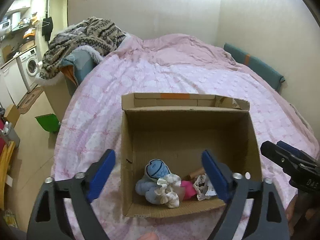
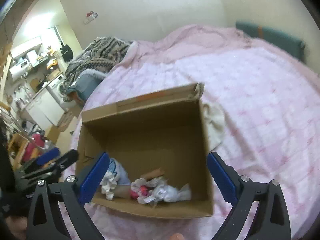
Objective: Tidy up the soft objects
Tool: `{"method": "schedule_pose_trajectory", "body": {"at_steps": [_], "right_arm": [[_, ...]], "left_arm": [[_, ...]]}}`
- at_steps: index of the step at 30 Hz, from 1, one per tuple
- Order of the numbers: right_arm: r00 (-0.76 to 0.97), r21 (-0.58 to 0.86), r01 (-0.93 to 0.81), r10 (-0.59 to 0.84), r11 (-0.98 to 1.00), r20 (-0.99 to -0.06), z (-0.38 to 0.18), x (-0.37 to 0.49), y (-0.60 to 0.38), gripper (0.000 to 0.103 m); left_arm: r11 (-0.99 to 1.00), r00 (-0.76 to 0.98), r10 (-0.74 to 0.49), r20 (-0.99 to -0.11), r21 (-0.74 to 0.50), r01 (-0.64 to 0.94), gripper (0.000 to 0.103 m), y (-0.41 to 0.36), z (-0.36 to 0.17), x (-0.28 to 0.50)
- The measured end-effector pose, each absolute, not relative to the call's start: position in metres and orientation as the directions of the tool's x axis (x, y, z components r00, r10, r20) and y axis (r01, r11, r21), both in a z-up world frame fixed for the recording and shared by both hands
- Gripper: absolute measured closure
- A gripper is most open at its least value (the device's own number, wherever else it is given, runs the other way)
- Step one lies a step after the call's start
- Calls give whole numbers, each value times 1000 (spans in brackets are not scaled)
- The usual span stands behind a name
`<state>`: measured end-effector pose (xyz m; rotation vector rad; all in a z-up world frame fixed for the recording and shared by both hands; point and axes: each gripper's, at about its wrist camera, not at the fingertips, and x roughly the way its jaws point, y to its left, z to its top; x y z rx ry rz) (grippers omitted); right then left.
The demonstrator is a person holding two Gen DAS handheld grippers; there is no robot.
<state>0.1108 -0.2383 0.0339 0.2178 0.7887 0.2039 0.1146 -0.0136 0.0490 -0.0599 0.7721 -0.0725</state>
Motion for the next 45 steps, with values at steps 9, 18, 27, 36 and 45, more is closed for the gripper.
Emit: {"method": "schedule_pose_trajectory", "body": {"at_steps": [9, 18, 27, 36, 45], "right_arm": [[723, 263, -98, 250, 960, -644, 64, 82, -242, 0], [731, 231, -94, 225, 968, -644, 67, 49, -237, 0], [711, 201, -84, 199, 976, -674, 46, 28, -229, 0], [671, 168, -65, 168, 984, -723, 17, 30, -218, 0], [675, 127, -92, 155, 988, -721, 16, 30, -208, 0]], "left_arm": [[995, 730, -89, -678, -92, 36, 10, 3, 80, 80], [997, 718, -66, -693, -76, 19, 10, 17, 75, 46], [996, 709, -58, -703, -92, -10, 10, 19, 55, 26], [999, 714, -36, -699, -52, 0, 5, 8, 40, 29], [998, 705, -50, -707, -61, 9, 5, 8, 37, 31]]}}
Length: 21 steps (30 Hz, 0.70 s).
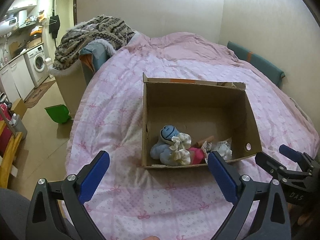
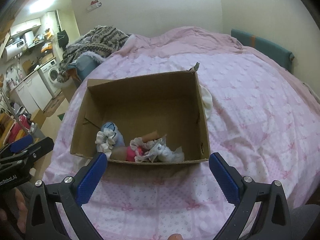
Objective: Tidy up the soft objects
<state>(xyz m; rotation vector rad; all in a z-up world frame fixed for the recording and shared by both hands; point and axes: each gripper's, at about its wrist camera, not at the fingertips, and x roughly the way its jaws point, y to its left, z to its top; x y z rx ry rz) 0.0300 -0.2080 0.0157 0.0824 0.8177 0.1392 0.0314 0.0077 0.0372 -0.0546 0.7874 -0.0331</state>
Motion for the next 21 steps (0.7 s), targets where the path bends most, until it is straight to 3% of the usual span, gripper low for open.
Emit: {"method": "schedule_pose_trajectory", "body": {"at_steps": [21], "right_arm": [[681, 126, -71, 141, 989, -719, 16, 33, -213, 0]], "left_arm": [[997, 700, -69, -710, -72, 25, 5, 5, 35, 29]]}}
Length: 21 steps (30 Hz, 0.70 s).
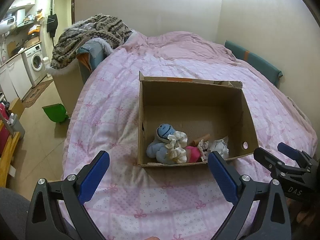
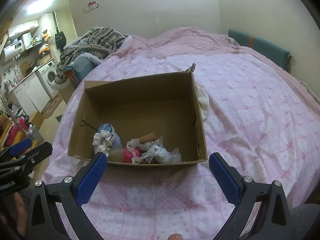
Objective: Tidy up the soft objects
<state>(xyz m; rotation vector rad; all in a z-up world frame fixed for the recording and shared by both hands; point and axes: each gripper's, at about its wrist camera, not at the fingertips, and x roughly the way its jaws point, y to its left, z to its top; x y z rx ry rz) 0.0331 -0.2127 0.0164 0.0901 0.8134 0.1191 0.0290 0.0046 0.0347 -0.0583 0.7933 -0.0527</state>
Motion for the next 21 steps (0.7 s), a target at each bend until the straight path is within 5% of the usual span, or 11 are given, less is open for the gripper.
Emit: {"method": "schedule_pose_trajectory", "body": {"at_steps": [21], "right_arm": [[682, 127, -71, 141, 989, -717, 17, 33, -213, 0]], "left_arm": [[997, 699, -69, -712, -73, 25, 5, 5, 34, 29]]}}
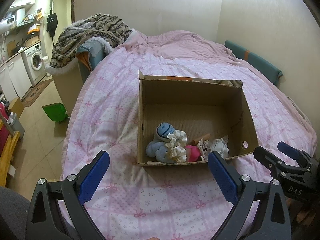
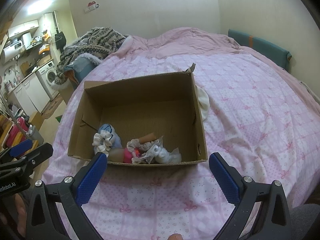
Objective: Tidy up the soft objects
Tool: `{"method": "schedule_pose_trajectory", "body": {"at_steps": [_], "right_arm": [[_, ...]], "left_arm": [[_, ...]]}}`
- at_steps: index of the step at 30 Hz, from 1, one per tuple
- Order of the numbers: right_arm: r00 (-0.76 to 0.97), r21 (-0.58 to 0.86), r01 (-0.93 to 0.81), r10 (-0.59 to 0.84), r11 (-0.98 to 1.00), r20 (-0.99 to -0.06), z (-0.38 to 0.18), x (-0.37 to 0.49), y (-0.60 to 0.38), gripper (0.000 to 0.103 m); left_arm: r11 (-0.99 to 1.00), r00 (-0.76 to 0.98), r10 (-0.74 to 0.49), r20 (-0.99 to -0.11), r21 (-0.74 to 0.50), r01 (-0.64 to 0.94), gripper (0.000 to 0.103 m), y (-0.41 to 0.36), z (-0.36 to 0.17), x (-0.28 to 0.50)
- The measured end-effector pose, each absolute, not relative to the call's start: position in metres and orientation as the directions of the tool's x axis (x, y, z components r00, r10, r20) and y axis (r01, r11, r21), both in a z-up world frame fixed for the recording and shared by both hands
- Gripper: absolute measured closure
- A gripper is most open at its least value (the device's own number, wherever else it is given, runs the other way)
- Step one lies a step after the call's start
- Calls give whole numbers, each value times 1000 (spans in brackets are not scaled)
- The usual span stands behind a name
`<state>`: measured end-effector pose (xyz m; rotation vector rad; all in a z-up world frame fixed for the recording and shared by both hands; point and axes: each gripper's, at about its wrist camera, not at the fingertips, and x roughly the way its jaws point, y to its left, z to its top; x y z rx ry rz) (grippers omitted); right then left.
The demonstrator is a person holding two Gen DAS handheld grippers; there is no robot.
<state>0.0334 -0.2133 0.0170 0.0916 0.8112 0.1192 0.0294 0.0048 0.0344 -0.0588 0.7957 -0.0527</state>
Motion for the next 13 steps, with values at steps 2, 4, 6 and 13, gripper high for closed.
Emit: {"method": "schedule_pose_trajectory", "body": {"at_steps": [2, 4, 6, 13], "right_arm": [[682, 127, -72, 141, 989, -717, 17, 33, -214, 0], [682, 127, -72, 142, 989, -717, 17, 33, -213, 0], [682, 126, -72, 141, 989, -718, 17, 33, -213, 0], [682, 128, -77, 145, 989, -716, 17, 33, -212, 0]], "left_arm": [[997, 698, -70, -713, -74, 24, 5, 5, 33, 29], [997, 698, -70, -712, -74, 24, 5, 5, 33, 28], [997, 697, -70, -713, -74, 24, 5, 5, 33, 29], [995, 692, -86, -717, -95, 26, 5, 5, 29, 28]]}}
